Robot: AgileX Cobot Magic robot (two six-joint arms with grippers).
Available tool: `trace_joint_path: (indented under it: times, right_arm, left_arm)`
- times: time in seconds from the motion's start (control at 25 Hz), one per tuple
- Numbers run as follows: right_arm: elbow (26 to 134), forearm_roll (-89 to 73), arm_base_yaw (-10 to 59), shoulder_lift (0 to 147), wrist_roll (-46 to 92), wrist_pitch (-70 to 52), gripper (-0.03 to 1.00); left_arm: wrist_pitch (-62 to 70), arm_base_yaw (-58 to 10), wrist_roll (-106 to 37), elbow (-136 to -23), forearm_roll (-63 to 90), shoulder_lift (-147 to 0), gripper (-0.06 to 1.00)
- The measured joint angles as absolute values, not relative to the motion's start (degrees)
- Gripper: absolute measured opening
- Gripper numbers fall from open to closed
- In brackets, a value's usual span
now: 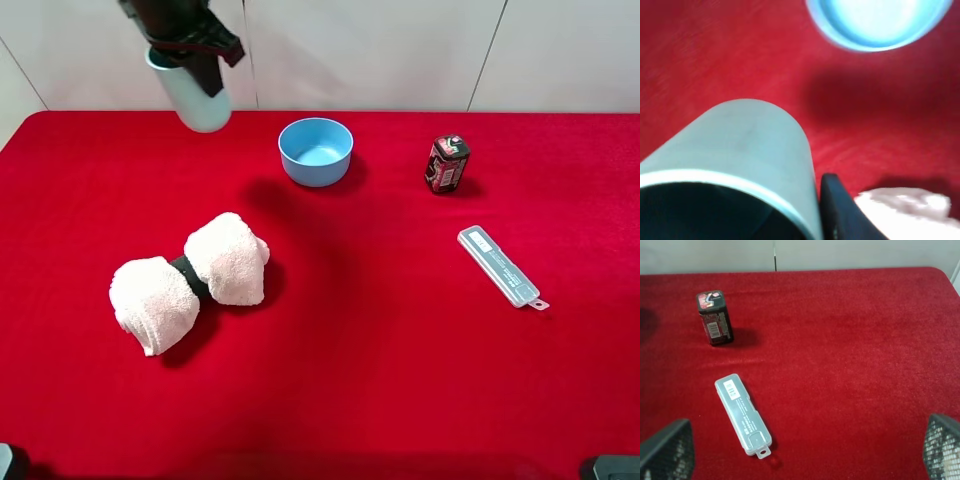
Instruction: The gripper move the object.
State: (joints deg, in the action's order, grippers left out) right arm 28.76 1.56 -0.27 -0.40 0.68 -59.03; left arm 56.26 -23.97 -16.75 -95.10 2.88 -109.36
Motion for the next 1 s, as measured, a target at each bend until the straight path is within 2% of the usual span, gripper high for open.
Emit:
trace_joint_path:
  times: [0.6, 1.0]
  right_arm:
    - [28.8, 1.6, -0.3, -0.4, 0.7, -59.0, 0.69]
    - [28.8, 1.5, -0.3, -0.4, 0.7, -59.0, 0.69]
  left_arm:
    - [56.4, -43.4, -12.6, -95.1, 3.0, -109.4, 0.03]
    - [51.2, -52.2, -9.1, -95.1, 3.3, -109.6, 0.03]
